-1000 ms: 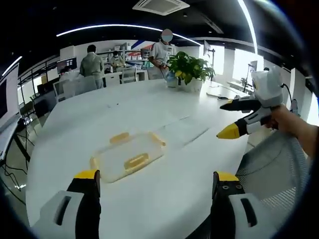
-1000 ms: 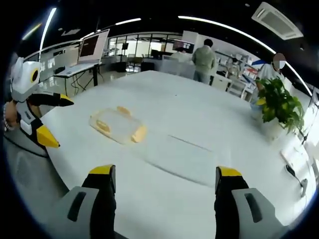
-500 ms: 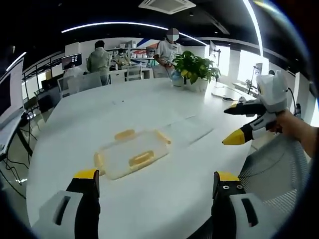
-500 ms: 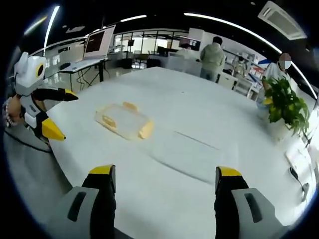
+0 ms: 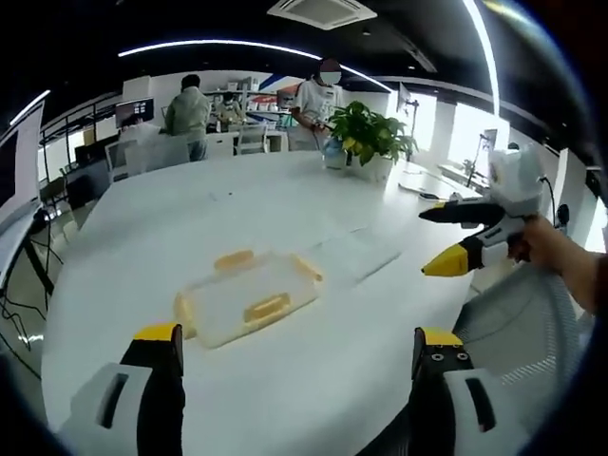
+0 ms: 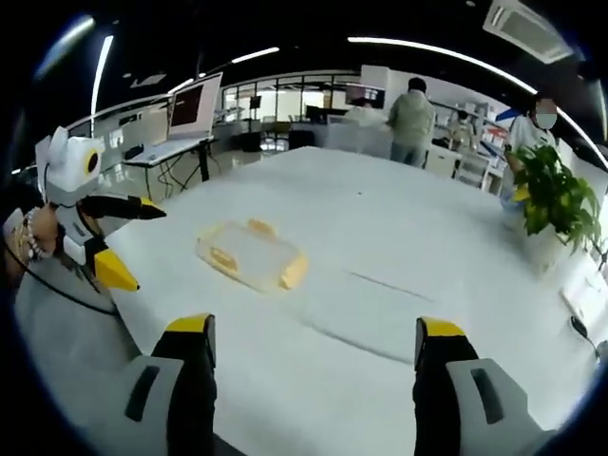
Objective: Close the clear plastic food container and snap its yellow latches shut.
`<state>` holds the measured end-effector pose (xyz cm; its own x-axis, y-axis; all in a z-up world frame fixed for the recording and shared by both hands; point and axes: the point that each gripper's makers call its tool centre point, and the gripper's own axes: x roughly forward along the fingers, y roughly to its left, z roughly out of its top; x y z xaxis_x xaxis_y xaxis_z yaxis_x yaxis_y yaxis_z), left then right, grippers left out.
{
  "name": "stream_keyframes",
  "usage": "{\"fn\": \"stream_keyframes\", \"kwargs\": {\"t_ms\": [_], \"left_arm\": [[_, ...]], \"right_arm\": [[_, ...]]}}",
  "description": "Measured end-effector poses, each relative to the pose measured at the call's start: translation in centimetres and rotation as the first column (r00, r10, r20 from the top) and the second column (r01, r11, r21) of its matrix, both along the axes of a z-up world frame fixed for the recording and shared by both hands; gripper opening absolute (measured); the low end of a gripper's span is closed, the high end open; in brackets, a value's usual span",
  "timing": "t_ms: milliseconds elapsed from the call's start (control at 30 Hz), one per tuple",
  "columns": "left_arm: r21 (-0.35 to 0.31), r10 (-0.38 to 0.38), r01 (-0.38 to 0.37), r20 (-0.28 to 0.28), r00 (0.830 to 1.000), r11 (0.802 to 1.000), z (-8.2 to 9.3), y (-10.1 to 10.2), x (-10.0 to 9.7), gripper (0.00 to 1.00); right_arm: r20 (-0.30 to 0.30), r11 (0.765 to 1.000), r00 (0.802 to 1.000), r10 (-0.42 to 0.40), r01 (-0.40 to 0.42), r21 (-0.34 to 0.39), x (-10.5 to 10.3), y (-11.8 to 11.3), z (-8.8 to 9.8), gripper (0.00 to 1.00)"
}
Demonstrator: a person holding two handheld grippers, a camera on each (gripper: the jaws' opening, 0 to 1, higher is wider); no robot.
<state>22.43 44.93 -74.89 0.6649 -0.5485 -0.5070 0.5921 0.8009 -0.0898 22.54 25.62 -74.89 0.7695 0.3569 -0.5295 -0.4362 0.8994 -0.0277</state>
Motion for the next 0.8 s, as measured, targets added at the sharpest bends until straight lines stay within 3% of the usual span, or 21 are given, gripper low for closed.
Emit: {"fn": "stream_keyframes", "kwargs": {"t_ms": [33, 100, 167, 233, 367, 400, 433, 500, 533, 600, 633, 700, 767, 800], "left_arm": [[-0.025, -0.026, 0.027, 0.011, 1.0, 0.999, 0.5, -0.3, 0.1, 0.99], [0.005, -0.119, 0.119, 0.054, 0.991, 0.993, 0.7, -0.4, 0.1, 0.99], [0.134, -0.148, 0.136, 0.083, 0.986, 0.982, 0.1, 1.4, 1.1, 0.99], [0.193, -0.222, 0.207, 0.062, 0.973, 0.959, -0.5, 1.9, 1.4, 0.99], [0.225, -0.264, 0.245, 0.06, 0.963, 0.943, -0.6, 3.0, 2.6, 0.99], [0.226, -0.273, 0.261, 0.026, 0.962, 0.939, -0.8, 3.4, 2.8, 0.99], [0.222, -0.273, 0.262, 0.021, 0.962, 0.939, -0.8, 3.7, 3.2, 0.99], [0.238, -0.312, 0.313, -0.045, 0.949, 0.919, -1.3, 4.6, 3.4, 0.99], [0.26, -0.299, 0.308, -0.073, 0.951, 0.915, -1.6, 5.3, 3.8, 0.99], [0.35, -0.311, 0.341, -0.142, 0.94, 0.872, -2.6, 6.9, 4.5, 0.99], [0.394, -0.354, 0.389, -0.161, 0.921, 0.833, -2.9, 7.3, 4.6, 0.99], [0.475, -0.407, 0.418, -0.131, 0.904, 0.774, -3.2, 8.0, 6.0, 0.99], [0.464, -0.461, 0.485, -0.173, 0.87, 0.742, -3.7, 7.9, 6.1, 0.99], [0.438, -0.469, 0.498, -0.181, 0.864, 0.749, -3.7, 7.5, 6.2, 0.99]], "right_arm": [[0.006, 1.0, 1.0, 0.013, -0.013, -0.004, 0.1, 0.1, 0.2, 0.85], [0.081, 0.995, 0.994, 0.078, -0.072, -0.074, 0.9, 0.3, 1.2, 0.83], [0.115, 0.984, 0.985, 0.131, -0.114, -0.139, 1.7, 0.5, 1.8, 0.8], [0.106, 0.97, 0.974, 0.202, -0.184, -0.158, 2.0, 1.3, 1.7, 0.82], [0.059, 0.914, 0.929, 0.364, -0.344, -0.214, 2.6, 3.1, 1.0, 0.85], [0.027, 0.892, 0.918, 0.396, -0.378, -0.246, 2.8, 3.3, 0.6, 0.83], [0.01, 0.883, 0.912, 0.411, -0.395, -0.255, 3.0, 3.4, 0.3, 0.81], [-0.085, 0.868, 0.907, 0.412, -0.419, -0.266, 3.4, 3.2, -1.0, 0.8], [-0.13, 0.858, 0.901, 0.413, -0.433, -0.276, 3.5, 3.0, -1.6, 0.81], [-0.138, 0.814, 0.864, 0.484, -0.502, -0.292, 4.2, 3.5, -2.0, 0.82], [-0.15, 0.784, 0.842, 0.519, -0.538, -0.309, 4.4, 3.7, -2.2, 0.81], [-0.201, 0.751, 0.813, 0.547, -0.582, -0.312, 4.7, 3.8, -2.7, 0.77], [-0.217, 0.723, 0.786, 0.578, -0.617, -0.311, 5.3, 4.2, -2.9, 0.74], [-0.214, 0.709, 0.771, 0.6, -0.636, -0.304, 5.7, 4.6, -2.8, 0.72]]}}
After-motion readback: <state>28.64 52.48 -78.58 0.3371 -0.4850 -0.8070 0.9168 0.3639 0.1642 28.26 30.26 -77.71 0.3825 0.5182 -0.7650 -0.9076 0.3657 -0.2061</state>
